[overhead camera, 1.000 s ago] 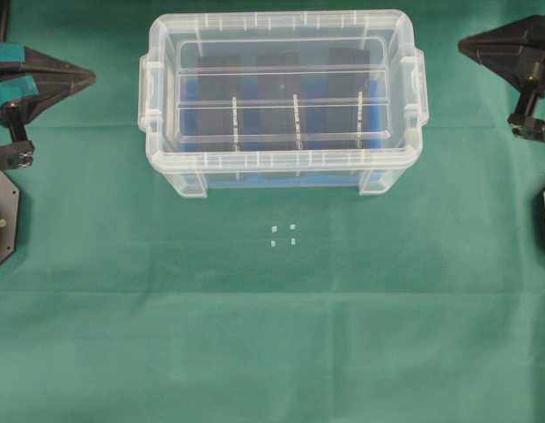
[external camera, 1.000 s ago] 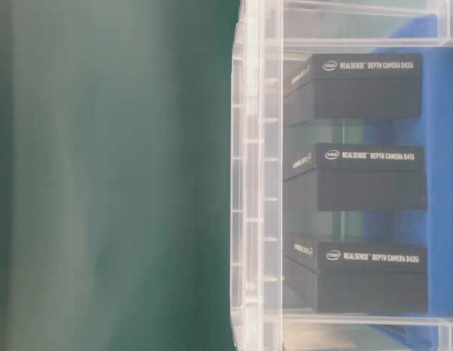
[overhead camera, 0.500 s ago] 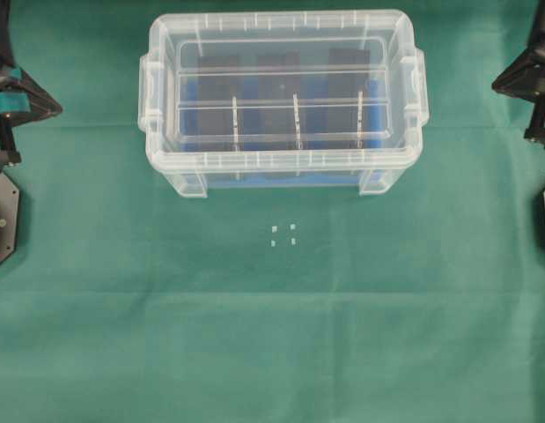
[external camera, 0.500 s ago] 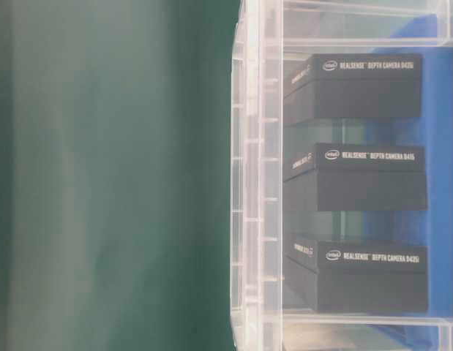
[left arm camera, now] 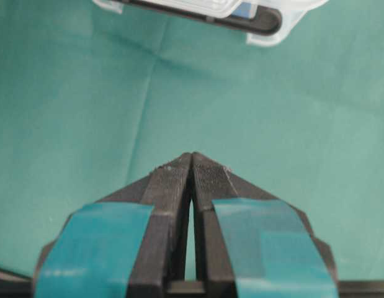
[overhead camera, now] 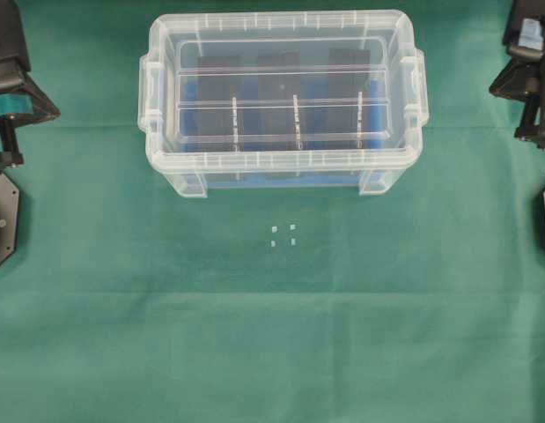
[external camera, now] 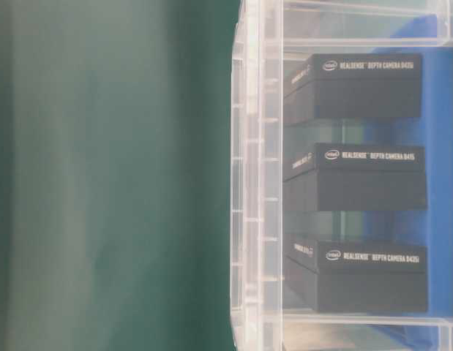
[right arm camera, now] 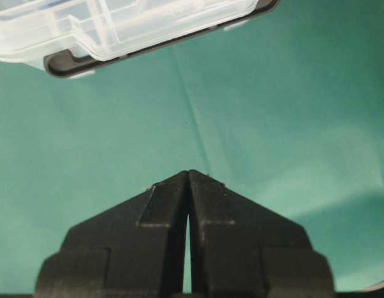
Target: Clamp the lid of the box with both arms, then lift and open it.
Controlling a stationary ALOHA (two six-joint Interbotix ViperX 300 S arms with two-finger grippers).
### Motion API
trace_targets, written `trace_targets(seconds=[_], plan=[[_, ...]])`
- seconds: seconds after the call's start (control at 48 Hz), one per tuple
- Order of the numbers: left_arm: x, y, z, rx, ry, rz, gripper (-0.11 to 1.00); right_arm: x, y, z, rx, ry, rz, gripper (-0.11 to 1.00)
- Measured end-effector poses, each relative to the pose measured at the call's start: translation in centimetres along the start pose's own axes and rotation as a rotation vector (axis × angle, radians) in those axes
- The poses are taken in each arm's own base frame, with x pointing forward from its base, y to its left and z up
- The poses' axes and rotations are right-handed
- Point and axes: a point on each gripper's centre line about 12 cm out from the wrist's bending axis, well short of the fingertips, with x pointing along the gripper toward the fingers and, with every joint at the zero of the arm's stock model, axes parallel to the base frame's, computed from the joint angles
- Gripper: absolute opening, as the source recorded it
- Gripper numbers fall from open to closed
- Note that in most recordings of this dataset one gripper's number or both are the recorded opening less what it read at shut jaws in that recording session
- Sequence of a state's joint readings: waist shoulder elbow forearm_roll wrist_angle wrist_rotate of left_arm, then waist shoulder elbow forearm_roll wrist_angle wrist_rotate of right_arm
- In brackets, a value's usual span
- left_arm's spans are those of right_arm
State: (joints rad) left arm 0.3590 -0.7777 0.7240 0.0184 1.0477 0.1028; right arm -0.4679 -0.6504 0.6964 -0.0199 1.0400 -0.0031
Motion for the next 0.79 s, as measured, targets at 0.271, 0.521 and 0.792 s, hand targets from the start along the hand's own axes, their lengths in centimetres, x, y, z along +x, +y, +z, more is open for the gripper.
trace_targets(seconds=[0.271, 0.521, 0.792], plan=[[3.3, -0.1, -0.3, 0.037, 0.067, -0.009, 0.00, 2.7, -0.1, -0.2, -0.017, 0.064, -0.012, -0.01], [5.7, -0.3, -1.3, 0.039, 0.090, -0.013, 0.00, 4.7, -0.1, -0.9, -0.020, 0.080, -0.011, -0.02], [6.6, -0.3, -1.3, 0.042, 0.094, -0.013, 0.00, 5.7, -0.1, -1.6, -0.024, 0.083, -0.013, -0.02]])
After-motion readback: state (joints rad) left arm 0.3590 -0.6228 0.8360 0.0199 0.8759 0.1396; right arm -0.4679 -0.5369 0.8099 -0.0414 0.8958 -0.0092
